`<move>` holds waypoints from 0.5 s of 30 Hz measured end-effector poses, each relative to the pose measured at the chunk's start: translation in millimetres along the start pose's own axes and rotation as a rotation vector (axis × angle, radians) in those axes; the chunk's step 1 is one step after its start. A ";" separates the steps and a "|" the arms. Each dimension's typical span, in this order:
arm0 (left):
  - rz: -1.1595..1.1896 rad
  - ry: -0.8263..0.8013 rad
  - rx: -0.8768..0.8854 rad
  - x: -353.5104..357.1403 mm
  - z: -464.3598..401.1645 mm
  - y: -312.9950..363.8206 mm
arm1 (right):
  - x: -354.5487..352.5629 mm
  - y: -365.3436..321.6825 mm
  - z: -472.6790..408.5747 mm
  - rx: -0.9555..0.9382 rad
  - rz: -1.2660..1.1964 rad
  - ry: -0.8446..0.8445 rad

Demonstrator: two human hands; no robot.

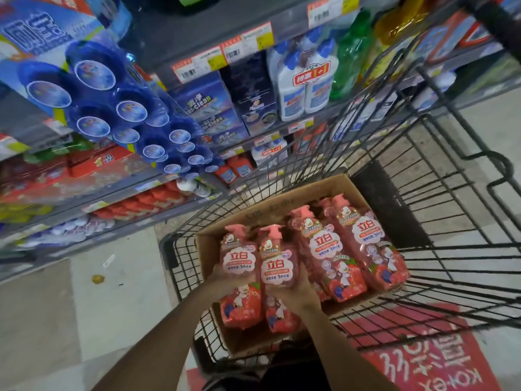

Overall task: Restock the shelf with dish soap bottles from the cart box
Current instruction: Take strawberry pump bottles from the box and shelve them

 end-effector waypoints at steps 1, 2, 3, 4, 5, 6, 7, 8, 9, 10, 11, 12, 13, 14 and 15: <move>0.034 0.017 0.022 0.9 4.0 4.4 | 2.2 4.8 -17.3 -0.041 0.022 -0.037; 0.081 0.030 0.037 1.1 8.2 8.6 | -1.4 1.3 -21.6 -0.061 0.038 -0.072; 0.114 0.031 0.034 1.7 10.0 10.0 | -9.4 -7.0 -17.5 -0.096 0.023 -0.099; 0.152 0.024 0.008 2.3 9.5 8.9 | -19.3 -24.5 0.2 -0.107 0.007 -0.121; 0.179 0.023 -0.004 2.5 9.6 8.4 | -28.8 -42.9 20.4 -0.104 -0.004 -0.127; 0.203 0.016 -0.010 2.3 11.5 7.3 | -33.8 -47.5 28.4 -0.103 -0.032 -0.131; 0.220 0.006 0.016 2.9 13.0 6.9 | -36.1 -46.4 35.4 -0.070 -0.082 -0.142; 0.244 -0.009 0.045 3.5 14.8 5.9 | -36.1 -42.1 39.3 -0.046 -0.147 -0.149; 0.255 -0.027 0.092 4.9 16.9 4.5 | -35.3 -37.4 45.2 -0.012 -0.196 -0.135; 0.278 -0.042 0.141 5.1 20.2 1.9 | -35.1 -31.1 47.2 -0.014 -0.219 -0.105; 0.296 -0.049 0.195 3.8 25.6 -0.8 | -33.8 -26.6 50.9 -0.012 -0.228 -0.085; 0.326 -0.056 0.242 0.1 32.7 -3.5 | -31.3 -22.2 51.0 -0.035 -0.250 -0.079; 0.345 -0.061 0.292 -4.5 35.3 -8.7 | -28.7 -22.0 54.8 -0.058 -0.249 -0.072; 0.378 -0.067 0.323 -10.4 40.1 -14.0 | -25.4 -26.9 61.5 -0.093 -0.236 -0.070; 0.397 -0.066 0.352 -17.0 44.7 -19.0 | -22.6 -31.7 65.6 -0.127 -0.219 -0.060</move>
Point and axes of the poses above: each hand's wrist, its own z-axis away from the middle knuckle, its own x-axis out of the palm, y = z × x, the point moved 5 cm from there along -z, towards the middle knuckle, and after that the axes turned 5 degrees about y, right-handed, at the moved point
